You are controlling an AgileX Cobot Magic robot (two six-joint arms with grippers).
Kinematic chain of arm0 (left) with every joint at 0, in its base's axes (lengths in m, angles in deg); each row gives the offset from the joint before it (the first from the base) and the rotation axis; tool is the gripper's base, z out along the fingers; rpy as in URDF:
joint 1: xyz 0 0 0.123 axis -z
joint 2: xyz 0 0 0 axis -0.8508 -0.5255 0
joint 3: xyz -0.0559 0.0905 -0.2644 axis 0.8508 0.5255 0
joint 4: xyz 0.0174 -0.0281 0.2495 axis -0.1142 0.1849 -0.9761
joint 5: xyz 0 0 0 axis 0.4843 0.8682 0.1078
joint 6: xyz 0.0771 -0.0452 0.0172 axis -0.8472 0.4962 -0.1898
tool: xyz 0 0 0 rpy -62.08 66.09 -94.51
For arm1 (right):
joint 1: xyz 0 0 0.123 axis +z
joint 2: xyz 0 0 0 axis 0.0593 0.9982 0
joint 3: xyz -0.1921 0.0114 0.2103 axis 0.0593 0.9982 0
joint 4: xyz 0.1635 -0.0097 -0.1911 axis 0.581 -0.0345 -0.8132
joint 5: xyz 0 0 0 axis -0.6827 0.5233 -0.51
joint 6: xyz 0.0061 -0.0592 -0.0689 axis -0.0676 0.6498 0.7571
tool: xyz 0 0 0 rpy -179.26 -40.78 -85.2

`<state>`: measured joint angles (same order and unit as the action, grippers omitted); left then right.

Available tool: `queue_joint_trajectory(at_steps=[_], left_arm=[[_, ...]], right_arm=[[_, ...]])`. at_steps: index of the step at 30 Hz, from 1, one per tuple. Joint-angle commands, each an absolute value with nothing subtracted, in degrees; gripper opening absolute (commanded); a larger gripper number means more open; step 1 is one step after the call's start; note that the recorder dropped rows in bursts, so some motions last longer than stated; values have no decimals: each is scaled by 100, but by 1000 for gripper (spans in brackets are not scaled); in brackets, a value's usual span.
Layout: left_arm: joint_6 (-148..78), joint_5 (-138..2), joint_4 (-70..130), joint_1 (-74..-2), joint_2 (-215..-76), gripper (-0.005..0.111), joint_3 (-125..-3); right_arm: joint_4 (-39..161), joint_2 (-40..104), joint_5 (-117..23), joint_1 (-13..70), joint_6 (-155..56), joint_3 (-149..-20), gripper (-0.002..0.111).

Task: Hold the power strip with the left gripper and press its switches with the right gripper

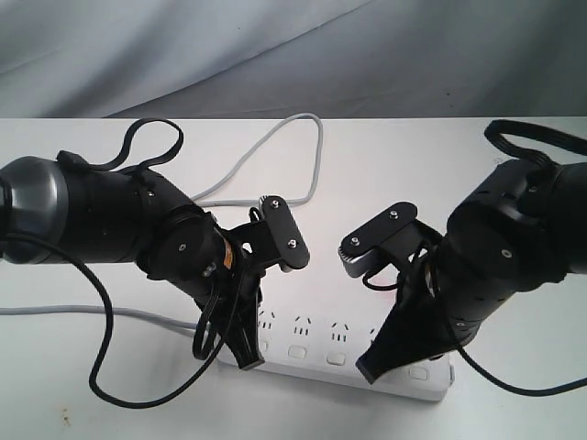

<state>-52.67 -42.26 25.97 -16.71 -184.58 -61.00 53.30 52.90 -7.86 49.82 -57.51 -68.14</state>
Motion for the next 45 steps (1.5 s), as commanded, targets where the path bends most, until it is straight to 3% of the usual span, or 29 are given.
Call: queue_joint_trajectory(at_steps=[1,12,28,45], left_arm=[[-5133,-3737,2639,-1634,-18733,0,-5975],[-5133,-3763,2639,-1634,-18731,0,-5975],[-5118,-3763,2639,-1634,-18731,0,-5975],[-5109,-3724,2639,-1634,-18731,0,-5975]], right_arm=[[5394,5286,-954,4968,-5556,-6812,0],[6708,5751,-1064,4968,-4434,-6812,0],[6724,5946,-1378,4968,-4423,-6812,0],[6724,6918,-739,4968,-4484,-6799,0]])
